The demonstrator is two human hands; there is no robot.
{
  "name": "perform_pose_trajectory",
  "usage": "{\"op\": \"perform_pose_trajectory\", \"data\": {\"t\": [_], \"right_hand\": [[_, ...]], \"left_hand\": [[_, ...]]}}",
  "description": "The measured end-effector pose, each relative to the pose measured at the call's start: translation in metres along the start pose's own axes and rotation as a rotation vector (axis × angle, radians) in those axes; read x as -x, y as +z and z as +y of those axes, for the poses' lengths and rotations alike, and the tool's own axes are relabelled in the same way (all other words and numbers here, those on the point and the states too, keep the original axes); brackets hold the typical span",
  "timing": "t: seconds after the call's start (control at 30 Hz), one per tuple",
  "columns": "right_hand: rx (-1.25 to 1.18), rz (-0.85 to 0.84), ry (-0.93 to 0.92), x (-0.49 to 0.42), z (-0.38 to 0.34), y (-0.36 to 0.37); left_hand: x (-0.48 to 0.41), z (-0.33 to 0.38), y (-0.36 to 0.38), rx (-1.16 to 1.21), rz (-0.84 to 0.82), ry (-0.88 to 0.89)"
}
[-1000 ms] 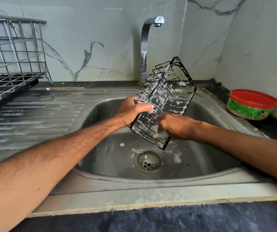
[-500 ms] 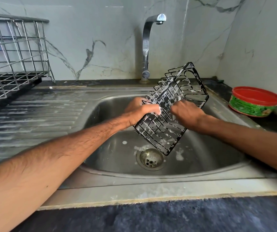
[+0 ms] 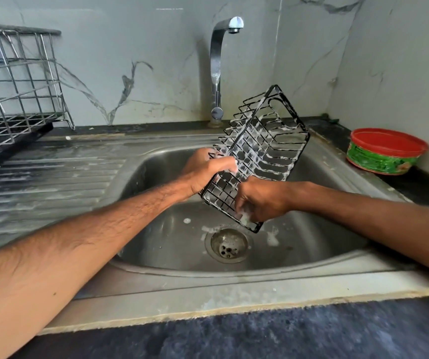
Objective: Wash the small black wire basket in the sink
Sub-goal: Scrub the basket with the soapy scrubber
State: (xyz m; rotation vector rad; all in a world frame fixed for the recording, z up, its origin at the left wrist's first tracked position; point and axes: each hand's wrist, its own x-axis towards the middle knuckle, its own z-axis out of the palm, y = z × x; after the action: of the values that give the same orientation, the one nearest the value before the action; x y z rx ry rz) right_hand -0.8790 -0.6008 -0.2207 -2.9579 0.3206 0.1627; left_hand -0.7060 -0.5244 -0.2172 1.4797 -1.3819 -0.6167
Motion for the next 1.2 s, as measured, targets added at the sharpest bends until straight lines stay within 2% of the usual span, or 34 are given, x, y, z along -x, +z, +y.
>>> {"op": "perform_pose_trajectory", "data": {"t": [0.17, 0.37, 0.47, 0.57, 0.63, 0.77, 0.9, 1.1, 1.2], "right_hand": [[0.058, -0.056, -0.002, 0.004, -0.001, -0.010], [0.141, 0.095, 0.088, 0.008, 0.019, -0.020], [0.284, 0.218, 0.172, 0.014, 0.036, -0.029], [0.508, 0.299, 0.341, 0.027, 0.056, -0.042], [0.583, 0.316, 0.432, 0.033, 0.060, -0.049], [0.694, 0.279, 0.467, 0.030, 0.042, -0.049], [0.554, 0.301, 0.472, 0.028, 0.038, -0.040], [0.120, 0.265, 0.328, 0.025, 0.028, -0.029], [-0.056, 0.335, 0.294, 0.029, 0.022, -0.036]], "left_hand": [[-0.001, 0.000, -0.003, -0.004, 0.003, -0.056], [-0.002, 0.001, -0.006, -0.027, 0.027, -0.079], [-0.001, 0.001, -0.008, -0.045, -0.032, -0.074], [0.001, 0.001, -0.007, -0.079, -0.110, -0.069], [0.002, 0.003, -0.004, -0.086, -0.127, -0.064], [0.001, 0.005, -0.006, -0.078, -0.102, -0.041], [0.006, 0.004, -0.012, -0.102, -0.097, -0.003], [0.003, -0.002, -0.014, -0.084, -0.053, 0.001], [0.003, 0.002, -0.011, -0.041, -0.014, -0.025]]}}
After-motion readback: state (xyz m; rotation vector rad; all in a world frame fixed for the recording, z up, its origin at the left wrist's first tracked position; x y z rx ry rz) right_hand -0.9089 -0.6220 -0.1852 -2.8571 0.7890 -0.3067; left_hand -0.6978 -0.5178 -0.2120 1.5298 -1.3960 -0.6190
